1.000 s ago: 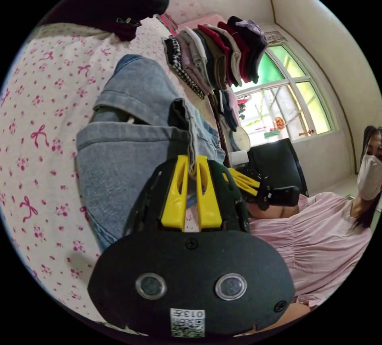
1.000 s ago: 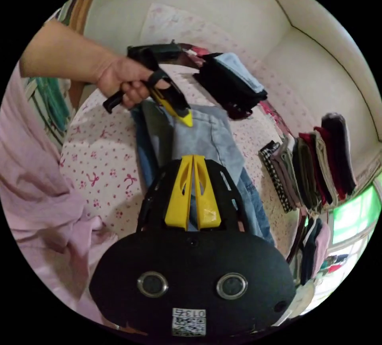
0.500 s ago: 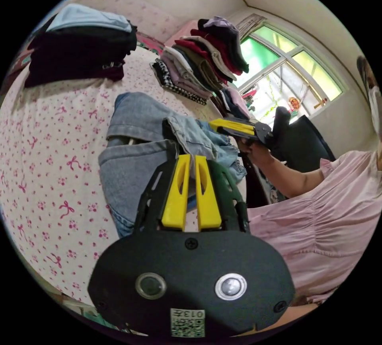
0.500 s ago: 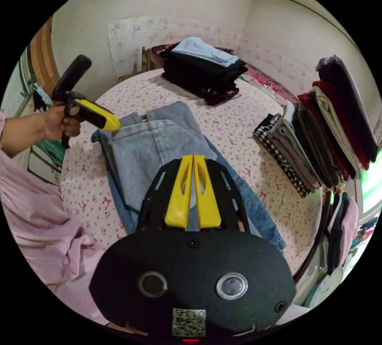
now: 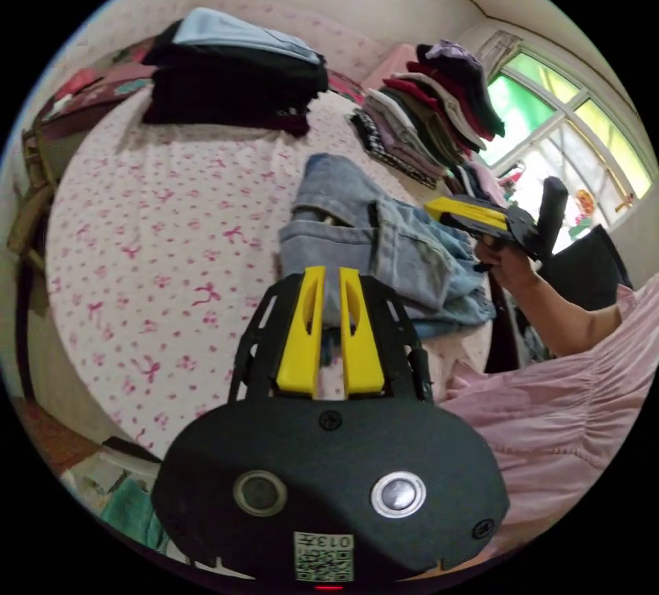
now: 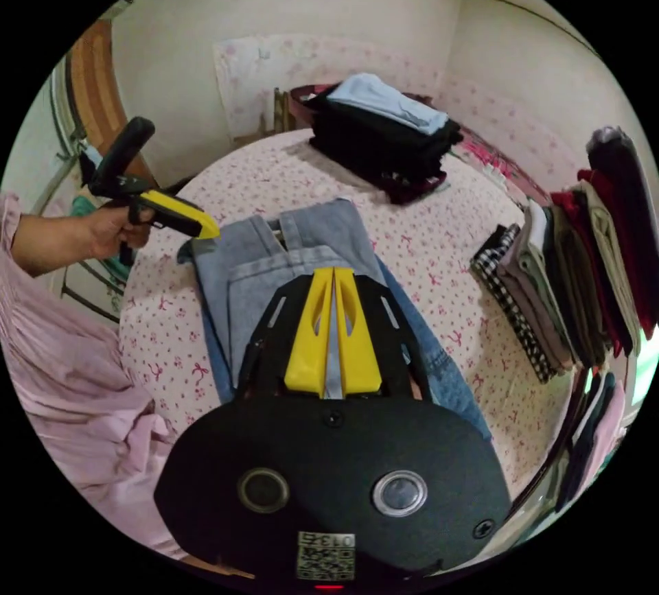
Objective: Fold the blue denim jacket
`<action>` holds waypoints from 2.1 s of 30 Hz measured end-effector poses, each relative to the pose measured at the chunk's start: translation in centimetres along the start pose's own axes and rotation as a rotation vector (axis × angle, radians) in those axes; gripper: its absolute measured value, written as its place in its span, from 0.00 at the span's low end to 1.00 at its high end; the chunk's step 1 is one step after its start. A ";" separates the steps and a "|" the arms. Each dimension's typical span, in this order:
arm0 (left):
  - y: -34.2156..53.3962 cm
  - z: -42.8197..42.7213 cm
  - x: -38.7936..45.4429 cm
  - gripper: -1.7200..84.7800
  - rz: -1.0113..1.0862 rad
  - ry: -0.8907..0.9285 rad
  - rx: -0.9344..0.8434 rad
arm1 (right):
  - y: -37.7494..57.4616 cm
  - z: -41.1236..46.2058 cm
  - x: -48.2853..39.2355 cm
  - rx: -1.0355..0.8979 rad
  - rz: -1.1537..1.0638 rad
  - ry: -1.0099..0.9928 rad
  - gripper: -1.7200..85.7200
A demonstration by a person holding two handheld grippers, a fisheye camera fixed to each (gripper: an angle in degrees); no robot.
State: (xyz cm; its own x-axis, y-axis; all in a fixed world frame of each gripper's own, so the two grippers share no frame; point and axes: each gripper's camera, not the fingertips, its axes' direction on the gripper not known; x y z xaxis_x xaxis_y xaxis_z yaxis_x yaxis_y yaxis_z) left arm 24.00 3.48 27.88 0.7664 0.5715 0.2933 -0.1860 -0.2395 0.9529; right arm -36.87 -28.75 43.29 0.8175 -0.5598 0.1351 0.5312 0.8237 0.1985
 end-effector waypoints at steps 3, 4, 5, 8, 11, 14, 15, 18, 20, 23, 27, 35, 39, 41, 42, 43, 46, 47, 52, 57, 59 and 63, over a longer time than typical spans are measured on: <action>0.6 -0.7 -0.9 0.09 -0.040 -0.104 0.028 | -0.2 5.6 -1.5 -0.199 -0.116 0.018 0.02; 0.7 -0.4 -1.4 0.09 -0.054 -0.079 0.010 | 0.0 6.4 -1.1 -0.161 -0.106 0.005 0.02; 0.8 -0.5 -1.9 0.10 -0.069 -0.047 0.005 | -0.1 6.4 -0.7 -0.150 -0.106 0.001 0.02; 1.6 -1.5 -3.7 0.13 -0.128 0.022 0.009 | -2.3 4.7 2.6 -0.206 -0.056 -0.108 0.02; 2.0 -1.4 -5.5 0.16 -0.175 0.102 -0.008 | -4.2 1.6 6.0 -0.028 0.012 -0.094 0.03; 1.1 0.3 -5.6 0.18 -0.152 0.190 -0.061 | -7.5 2.7 8.7 -0.019 0.045 -0.053 0.08; 0.8 0.7 -5.4 0.18 -0.144 0.207 -0.072 | -9.1 4.1 9.8 -0.061 0.061 -0.081 0.10; -0.5 2.4 -4.7 0.18 -0.109 0.266 -0.121 | -12.1 7.9 12.3 -0.165 0.127 -0.146 0.14; -1.2 3.6 -4.7 0.17 -0.124 0.302 -0.153 | -12.9 10.1 13.3 -0.245 0.150 -0.164 0.13; -2.0 4.0 -4.2 0.12 -0.107 0.321 -0.178 | -13.0 12.7 14.7 -0.371 0.160 -0.186 0.11; -3.3 2.4 -1.7 0.11 -0.056 0.372 -0.156 | -12.2 10.4 18.0 -0.338 0.181 -0.265 0.08; -6.9 -3.6 14.6 0.10 0.153 0.432 -0.050 | -5.9 -5.5 25.6 -0.052 0.072 -0.318 0.06; -8.5 -3.3 24.4 0.11 0.233 0.464 -0.040 | 1.7 -14.7 32.2 0.111 0.110 -0.368 0.05; -9.3 -1.5 32.0 0.11 0.308 0.465 -0.064 | 6.0 -18.2 35.1 0.178 0.130 -0.384 0.05; -9.4 -0.9 34.0 0.11 0.332 0.457 -0.071 | 9.0 -20.2 37.1 0.217 0.151 -0.396 0.05; -9.6 0.6 38.1 0.11 0.391 0.433 -0.090 | 10.6 -21.1 38.2 0.234 0.166 -0.404 0.05; -9.5 6.3 47.3 0.11 0.500 0.378 -0.152 | 20.4 -24.7 43.8 0.288 0.277 -0.416 0.04; -9.3 9.2 50.5 0.11 0.537 0.358 -0.176 | 22.0 -25.0 44.6 0.285 0.301 -0.413 0.04; -6.7 23.4 59.1 0.13 0.642 0.228 -0.353 | 35.3 -23.8 50.3 0.119 0.647 -0.366 0.05; -5.2 26.3 61.4 0.14 0.653 0.176 -0.381 | 42.5 -27.7 50.6 0.221 0.820 -0.376 0.10; -4.9 23.8 63.1 0.14 0.723 0.209 -0.363 | 43.2 -30.0 49.3 0.258 0.803 -0.396 0.11; -5.3 19.4 62.4 0.14 0.697 0.241 -0.293 | 43.2 -32.9 45.2 0.194 0.805 -0.443 0.18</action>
State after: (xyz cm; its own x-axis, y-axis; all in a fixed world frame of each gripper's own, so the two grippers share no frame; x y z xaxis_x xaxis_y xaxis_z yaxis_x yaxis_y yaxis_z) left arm 84.71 25.21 39.67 0.2658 0.5276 0.8068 -0.7539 -0.4078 0.5150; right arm 30.31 -15.51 26.00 0.7427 0.1558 0.6512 -0.2365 0.9709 0.0374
